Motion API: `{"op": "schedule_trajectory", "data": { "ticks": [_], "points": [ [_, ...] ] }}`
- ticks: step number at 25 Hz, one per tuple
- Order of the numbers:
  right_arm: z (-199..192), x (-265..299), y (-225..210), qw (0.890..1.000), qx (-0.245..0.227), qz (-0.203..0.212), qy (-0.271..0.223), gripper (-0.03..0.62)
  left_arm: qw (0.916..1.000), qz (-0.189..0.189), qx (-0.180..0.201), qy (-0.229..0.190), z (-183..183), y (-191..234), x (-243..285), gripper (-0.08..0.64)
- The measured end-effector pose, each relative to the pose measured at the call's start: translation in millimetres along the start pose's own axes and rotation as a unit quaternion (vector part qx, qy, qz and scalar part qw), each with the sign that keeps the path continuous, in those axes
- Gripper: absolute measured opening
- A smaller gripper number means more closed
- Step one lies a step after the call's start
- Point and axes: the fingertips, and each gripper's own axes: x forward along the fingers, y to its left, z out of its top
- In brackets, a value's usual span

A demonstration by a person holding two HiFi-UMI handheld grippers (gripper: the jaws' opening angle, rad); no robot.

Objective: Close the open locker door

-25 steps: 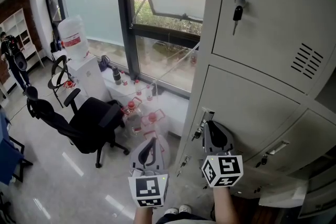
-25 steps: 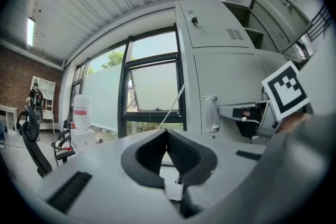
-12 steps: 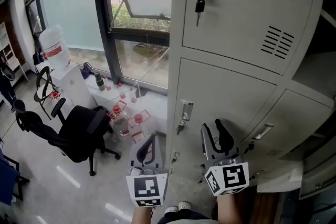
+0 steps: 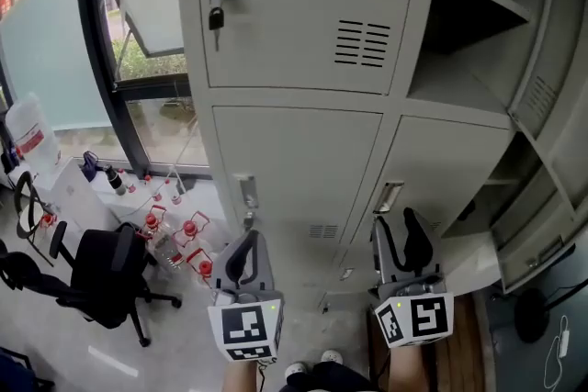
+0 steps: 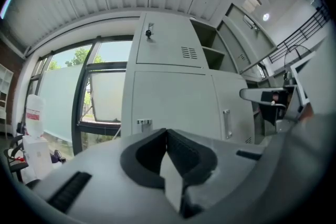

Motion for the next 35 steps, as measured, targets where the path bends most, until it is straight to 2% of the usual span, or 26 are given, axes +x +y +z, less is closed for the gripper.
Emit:
{"op": "schedule_trajectory", "data": {
  "ticks": [4,9,17,20,23,35],
  "points": [
    [25,-35,-53,0.997,-0.014,-0.07,-0.023,0.186,0.999,-0.042,0.005,-0.016,15,-39,8,0.003],
    [61,-74,-107,0.989,-0.031,-0.129,-0.059,0.186,0.9955,-0.089,0.01,-0.032,32,-91,15,0.003],
    [110,-126,-171,0.974,-0.057,-0.187,-0.112,0.187,0.9885,-0.144,0.007,-0.046,53,-175,21,0.003],
    [128,-141,-188,0.97,-0.065,-0.197,-0.128,0.186,0.9867,-0.156,-0.001,-0.046,59,-199,21,0.003],
    [141,-150,-198,0.967,-0.073,-0.198,-0.141,0.186,0.9859,-0.163,0.007,-0.034,58,-216,21,0.003],
    [165,-149,-199,0.969,-0.106,-0.155,-0.158,0.18,0.9835,-0.173,0.022,-0.047,62,-244,16,0.003]
  ]
}}
